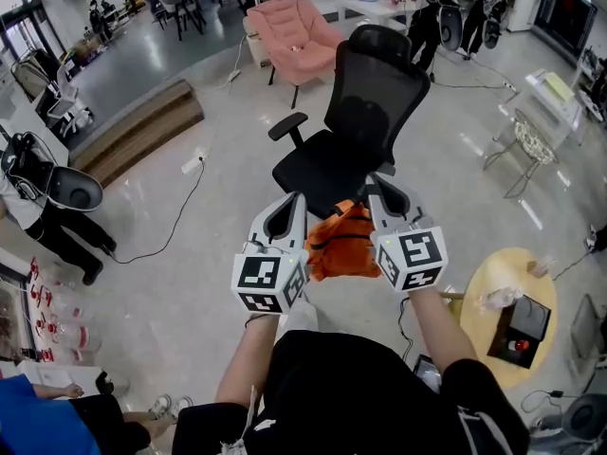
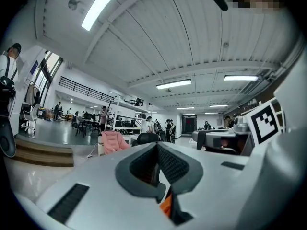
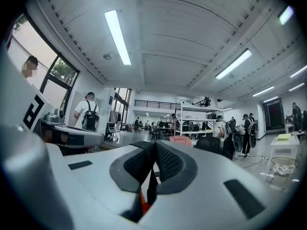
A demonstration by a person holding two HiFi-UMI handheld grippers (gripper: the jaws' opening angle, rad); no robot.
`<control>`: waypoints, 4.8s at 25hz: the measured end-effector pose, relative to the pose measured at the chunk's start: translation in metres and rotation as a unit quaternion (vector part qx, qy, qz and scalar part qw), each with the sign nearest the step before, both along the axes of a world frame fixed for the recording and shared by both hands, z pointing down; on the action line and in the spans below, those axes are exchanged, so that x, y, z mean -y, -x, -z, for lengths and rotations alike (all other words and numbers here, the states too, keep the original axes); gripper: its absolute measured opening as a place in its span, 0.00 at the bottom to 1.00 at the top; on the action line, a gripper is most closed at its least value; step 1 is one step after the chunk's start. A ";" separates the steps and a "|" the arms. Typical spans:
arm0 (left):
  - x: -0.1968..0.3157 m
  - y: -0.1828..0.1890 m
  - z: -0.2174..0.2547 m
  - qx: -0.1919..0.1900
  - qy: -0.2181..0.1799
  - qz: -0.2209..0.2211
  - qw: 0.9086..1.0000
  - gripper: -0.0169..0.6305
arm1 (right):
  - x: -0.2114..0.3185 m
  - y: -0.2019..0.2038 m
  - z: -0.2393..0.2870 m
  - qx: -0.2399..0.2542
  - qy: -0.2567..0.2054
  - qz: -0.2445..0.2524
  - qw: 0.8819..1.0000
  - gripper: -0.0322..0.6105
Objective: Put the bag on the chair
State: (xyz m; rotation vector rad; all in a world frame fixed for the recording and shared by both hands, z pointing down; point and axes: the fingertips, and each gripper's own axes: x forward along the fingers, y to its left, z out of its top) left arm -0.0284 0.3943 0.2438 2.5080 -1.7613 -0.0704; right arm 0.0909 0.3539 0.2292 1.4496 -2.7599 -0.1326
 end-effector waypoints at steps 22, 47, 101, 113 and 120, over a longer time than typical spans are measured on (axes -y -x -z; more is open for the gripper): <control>0.162 0.033 -0.017 -0.002 0.018 -0.026 0.999 0.04 | 0.150 0.034 -0.013 -0.004 0.015 -0.019 1.000 0.05; 0.402 0.138 -0.023 -0.025 0.045 -0.080 0.995 0.04 | 0.384 0.131 -0.016 -0.027 0.049 -0.079 0.995 0.05; 0.652 0.005 -0.228 -0.012 0.224 -0.078 0.971 0.04 | 0.683 0.027 -0.216 -0.014 0.228 -0.096 0.969 0.05; 0.682 -0.006 -0.274 -0.016 0.256 -0.075 0.964 0.04 | 0.727 0.018 -0.262 -0.013 0.258 -0.096 0.961 0.05; 0.698 -0.011 -0.300 -0.012 0.270 -0.077 0.960 0.04 | 0.748 0.014 -0.292 -0.008 0.273 -0.095 0.957 0.05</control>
